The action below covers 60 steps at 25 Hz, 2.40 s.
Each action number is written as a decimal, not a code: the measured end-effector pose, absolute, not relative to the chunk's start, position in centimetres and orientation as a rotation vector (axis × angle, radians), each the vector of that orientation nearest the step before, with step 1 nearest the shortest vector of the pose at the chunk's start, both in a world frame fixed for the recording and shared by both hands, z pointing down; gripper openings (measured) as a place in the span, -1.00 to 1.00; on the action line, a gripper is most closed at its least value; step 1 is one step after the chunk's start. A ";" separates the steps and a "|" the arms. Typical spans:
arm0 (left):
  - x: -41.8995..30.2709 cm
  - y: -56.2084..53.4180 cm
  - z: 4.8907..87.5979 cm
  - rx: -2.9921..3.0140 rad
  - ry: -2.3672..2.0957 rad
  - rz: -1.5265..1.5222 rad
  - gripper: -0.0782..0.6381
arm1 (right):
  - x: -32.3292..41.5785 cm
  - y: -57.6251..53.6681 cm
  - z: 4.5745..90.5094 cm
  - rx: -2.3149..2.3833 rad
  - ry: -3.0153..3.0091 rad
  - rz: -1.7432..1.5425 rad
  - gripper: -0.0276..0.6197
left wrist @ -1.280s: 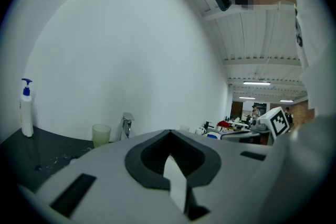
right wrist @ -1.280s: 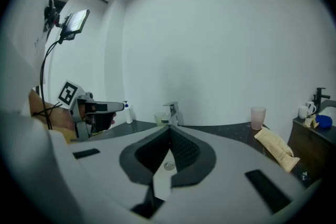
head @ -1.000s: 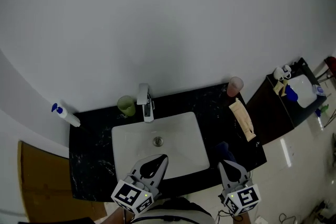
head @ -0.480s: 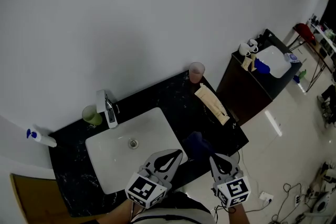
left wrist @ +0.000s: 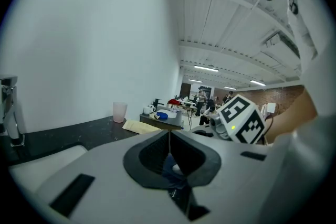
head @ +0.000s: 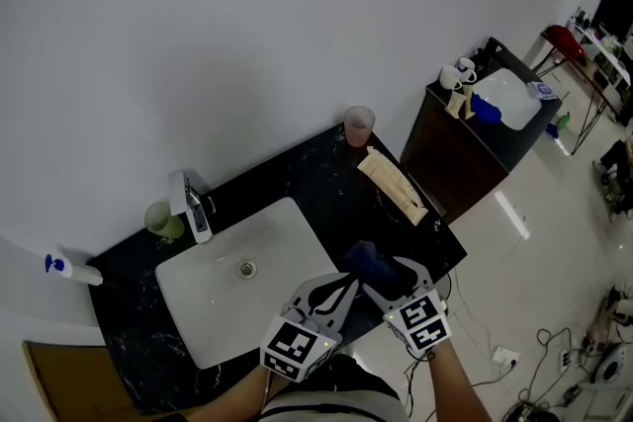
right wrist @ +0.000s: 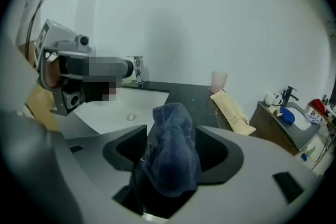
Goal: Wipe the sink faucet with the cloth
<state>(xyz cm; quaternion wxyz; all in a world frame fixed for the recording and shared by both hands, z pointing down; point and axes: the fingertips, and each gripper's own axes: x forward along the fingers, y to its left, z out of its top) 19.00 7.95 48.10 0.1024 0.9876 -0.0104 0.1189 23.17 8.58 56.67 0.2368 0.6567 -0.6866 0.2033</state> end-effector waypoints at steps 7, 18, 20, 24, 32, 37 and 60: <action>17.7 7.5 48.3 2.923 -0.060 0.345 -0.78 | 24.0 7.0 60.1 1.638 -1.753 0.600 -0.08; 14.0 4.2 47.4 2.884 -0.224 0.313 -0.78 | 22.9 5.3 58.1 1.654 -1.834 0.634 -0.73; 13.1 3.3 47.0 2.875 -0.270 0.294 -0.78 | 21.5 4.0 56.6 1.644 -1.894 0.600 -0.73; 9.7 0.9 45.6 2.835 -0.401 0.225 -0.78 | 16.7 0.2 52.8 1.594 -2.076 0.499 -0.73; 0.0 -4.7 44.1 2.771 -0.786 0.187 -0.78 | 6.3 -10.3 47.2 1.425 -2.354 0.316 -0.73; -4.9 -6.2 43.9 2.709 -0.974 0.178 -0.78 | 2.1 -15.6 45.2 1.416 -2.433 0.217 -0.73; -6.5 -10.9 42.2 2.674 -1.118 0.087 -0.78 | -2.3 -23.6 42.4 1.005 -2.386 -0.215 -0.73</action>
